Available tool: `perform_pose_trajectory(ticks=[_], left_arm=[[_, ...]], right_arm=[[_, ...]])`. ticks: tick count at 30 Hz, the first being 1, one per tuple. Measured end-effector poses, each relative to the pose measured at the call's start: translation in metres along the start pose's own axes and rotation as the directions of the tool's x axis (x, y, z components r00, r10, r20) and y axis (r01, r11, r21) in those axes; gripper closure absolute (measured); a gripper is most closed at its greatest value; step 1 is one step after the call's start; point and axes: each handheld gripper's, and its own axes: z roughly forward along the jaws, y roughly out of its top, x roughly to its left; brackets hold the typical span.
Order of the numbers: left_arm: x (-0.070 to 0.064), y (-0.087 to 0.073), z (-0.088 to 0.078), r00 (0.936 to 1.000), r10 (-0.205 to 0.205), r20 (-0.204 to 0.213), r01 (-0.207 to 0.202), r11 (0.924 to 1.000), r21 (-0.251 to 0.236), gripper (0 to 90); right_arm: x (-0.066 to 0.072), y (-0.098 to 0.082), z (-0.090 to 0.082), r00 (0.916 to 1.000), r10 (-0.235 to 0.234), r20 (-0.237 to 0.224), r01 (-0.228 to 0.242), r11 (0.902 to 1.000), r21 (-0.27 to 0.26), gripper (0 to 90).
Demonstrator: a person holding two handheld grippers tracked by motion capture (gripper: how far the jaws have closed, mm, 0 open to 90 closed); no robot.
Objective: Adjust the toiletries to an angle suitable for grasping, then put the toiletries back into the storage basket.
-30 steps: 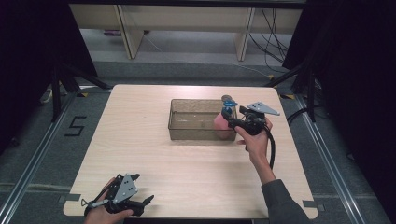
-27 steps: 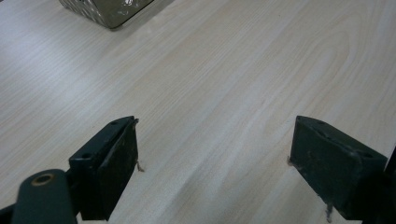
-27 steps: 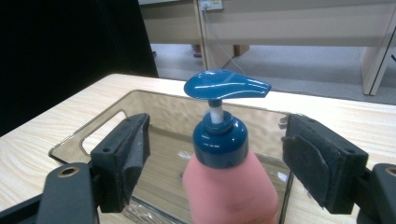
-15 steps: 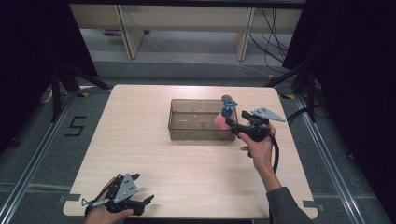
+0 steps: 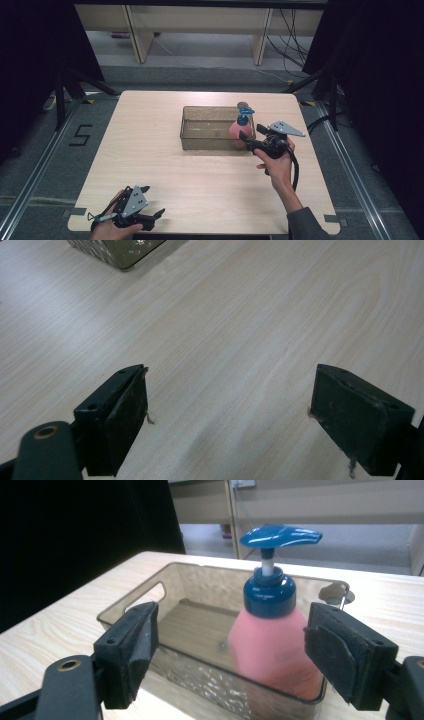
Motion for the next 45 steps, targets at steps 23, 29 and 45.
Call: perform_pose_trajectory(ticks=[23, 29, 45], left_arm=[[0.001, 0.0, -0.001, 1.0, -0.003, 0.0, 0.003, 1.0, 0.004, 14.8], [0.001, 0.0, 0.0, 0.9998, -0.017, 0.011, 0.017, 0.9998, -0.006, 14.9], [0.001, 0.0, -0.001, 1.0, -0.005, 0.002, 0.005, 1.0, 0.005, 14.8]], right_arm=[[0.013, -0.019, -0.013, 0.9983, 0.031, -0.049, -0.03, 0.9994, 0.02, 22.9], [0.014, -0.024, -0.018, 0.9986, -0.01, -0.052, 0.01, 0.9998, 0.017, 22.9], [0.02, -0.039, -0.029, 0.9965, 0.009, -0.084, -0.004, 0.9987, 0.052, 22.9]])
